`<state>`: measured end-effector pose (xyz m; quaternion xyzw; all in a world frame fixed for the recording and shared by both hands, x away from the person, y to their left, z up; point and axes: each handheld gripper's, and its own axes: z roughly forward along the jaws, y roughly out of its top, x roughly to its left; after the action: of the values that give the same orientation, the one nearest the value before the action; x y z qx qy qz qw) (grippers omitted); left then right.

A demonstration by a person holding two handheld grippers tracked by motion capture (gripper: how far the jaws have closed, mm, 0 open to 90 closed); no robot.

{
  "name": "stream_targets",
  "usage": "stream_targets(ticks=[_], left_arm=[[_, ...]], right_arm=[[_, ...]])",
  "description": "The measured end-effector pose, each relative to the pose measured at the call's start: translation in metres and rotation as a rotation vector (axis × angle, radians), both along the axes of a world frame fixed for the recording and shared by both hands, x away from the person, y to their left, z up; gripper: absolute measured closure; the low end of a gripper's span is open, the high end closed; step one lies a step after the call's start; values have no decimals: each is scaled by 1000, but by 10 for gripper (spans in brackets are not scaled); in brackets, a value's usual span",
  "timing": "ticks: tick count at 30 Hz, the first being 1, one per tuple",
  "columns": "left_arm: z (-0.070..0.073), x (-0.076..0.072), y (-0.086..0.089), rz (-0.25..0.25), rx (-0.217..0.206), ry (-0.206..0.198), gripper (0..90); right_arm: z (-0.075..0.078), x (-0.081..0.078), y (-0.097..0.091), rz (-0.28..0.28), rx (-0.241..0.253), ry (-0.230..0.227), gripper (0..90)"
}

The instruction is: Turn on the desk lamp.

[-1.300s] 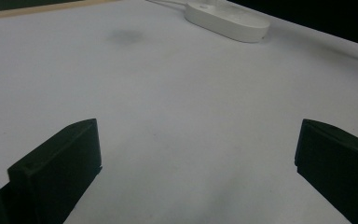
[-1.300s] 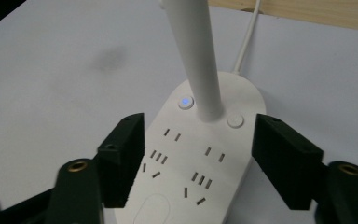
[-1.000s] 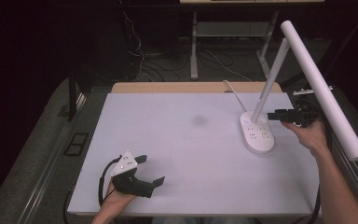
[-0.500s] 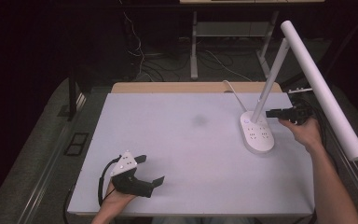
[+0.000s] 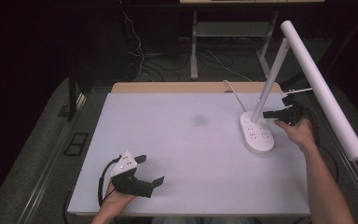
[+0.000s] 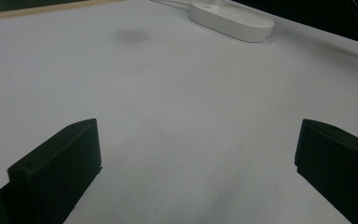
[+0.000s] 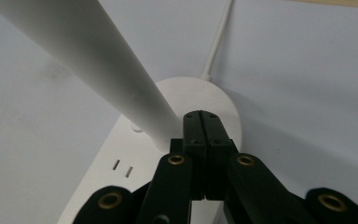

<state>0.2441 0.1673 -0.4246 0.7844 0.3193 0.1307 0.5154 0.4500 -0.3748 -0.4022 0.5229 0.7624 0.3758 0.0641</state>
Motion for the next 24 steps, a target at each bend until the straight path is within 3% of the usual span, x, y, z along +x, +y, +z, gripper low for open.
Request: stream_targets(ticks=[20, 24], left_arm=[[0, -1, 0, 6, 2, -3, 0], [0, -1, 0, 8, -1, -4, 0]], right_arm=[[-16, 9, 6, 2, -27, 35, 892], [-18, 10, 3, -5, 2, 28, 892]])
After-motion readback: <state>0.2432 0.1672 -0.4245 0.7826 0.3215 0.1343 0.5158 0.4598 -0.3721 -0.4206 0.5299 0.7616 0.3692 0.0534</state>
